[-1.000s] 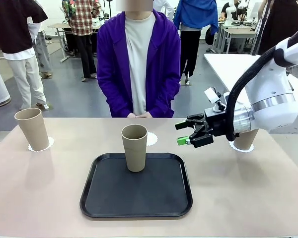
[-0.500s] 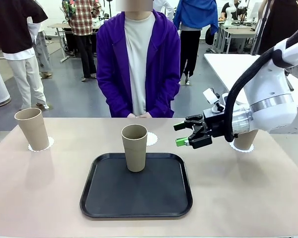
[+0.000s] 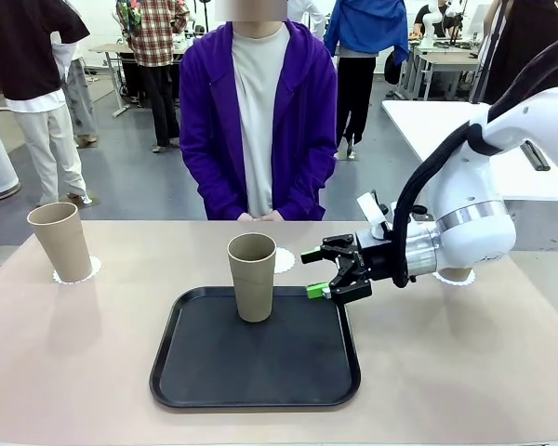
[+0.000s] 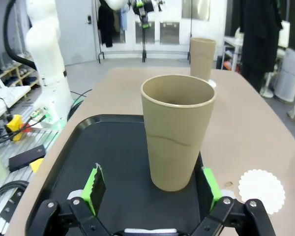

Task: Place coasters on the table and set cups on them.
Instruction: Take one Reusable plastic cup from the Flat Tray and place it on a coaster set by the human.

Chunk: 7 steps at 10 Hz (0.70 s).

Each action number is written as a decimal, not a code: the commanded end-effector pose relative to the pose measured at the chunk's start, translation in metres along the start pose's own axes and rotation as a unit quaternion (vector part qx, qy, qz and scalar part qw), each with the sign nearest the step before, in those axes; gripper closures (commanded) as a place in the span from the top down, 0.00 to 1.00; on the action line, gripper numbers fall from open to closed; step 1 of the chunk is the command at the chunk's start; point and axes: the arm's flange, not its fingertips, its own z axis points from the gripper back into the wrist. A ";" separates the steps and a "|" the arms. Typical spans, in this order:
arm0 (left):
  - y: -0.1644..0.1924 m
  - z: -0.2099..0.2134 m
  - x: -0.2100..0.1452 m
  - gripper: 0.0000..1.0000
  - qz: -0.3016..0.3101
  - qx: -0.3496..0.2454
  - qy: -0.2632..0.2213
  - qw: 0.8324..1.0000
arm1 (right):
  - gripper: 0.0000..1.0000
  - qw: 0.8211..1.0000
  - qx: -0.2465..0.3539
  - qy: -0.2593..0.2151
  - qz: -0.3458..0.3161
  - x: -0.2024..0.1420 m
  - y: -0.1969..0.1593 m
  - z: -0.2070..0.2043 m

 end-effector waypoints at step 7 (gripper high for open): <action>-0.002 0.001 0.001 1.00 -0.001 -0.003 -0.003 1.000 | 1.00 0.997 0.015 -0.048 -0.054 -0.047 -0.025 -0.047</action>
